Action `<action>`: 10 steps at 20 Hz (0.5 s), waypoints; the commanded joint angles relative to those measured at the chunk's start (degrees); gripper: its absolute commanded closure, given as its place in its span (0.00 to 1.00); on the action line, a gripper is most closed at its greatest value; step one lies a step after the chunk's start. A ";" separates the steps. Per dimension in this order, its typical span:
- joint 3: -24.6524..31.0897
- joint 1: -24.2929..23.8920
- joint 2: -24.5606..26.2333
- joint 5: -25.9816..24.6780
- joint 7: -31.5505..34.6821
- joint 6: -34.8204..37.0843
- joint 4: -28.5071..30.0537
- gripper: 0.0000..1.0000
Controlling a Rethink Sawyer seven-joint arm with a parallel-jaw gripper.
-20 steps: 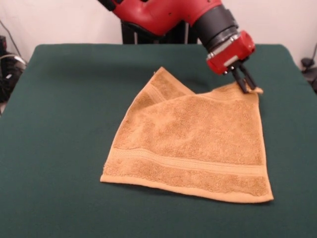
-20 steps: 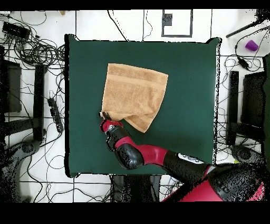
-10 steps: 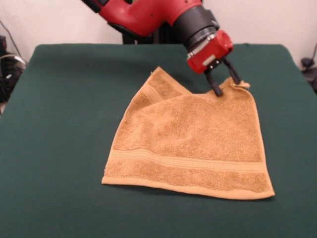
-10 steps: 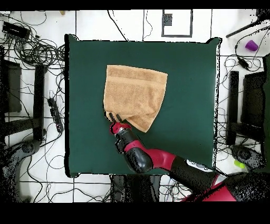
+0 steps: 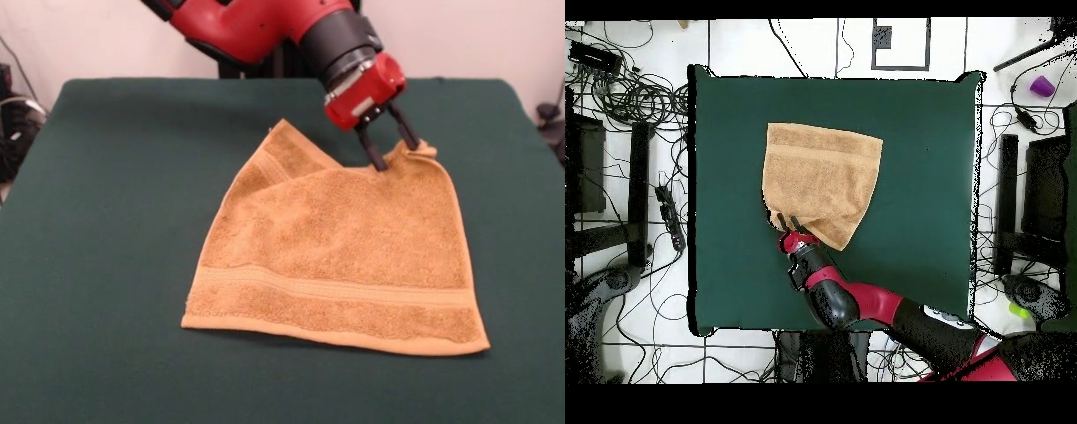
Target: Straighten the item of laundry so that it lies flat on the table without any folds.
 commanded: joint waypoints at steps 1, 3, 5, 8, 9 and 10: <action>-1.95 3.58 -1.13 2.54 9.74 3.99 -2.49 0.00; -2.66 4.32 -1.08 3.10 10.13 2.56 -2.14 0.00; -2.18 4.04 0.63 2.19 10.96 1.45 -2.56 0.00; -0.20 3.05 3.61 0.39 12.60 0.06 -2.82 0.00; 0.59 2.52 4.05 -0.16 12.81 0.68 -2.41 0.00; 1.65 1.51 4.09 -0.27 13.29 1.38 -1.42 0.00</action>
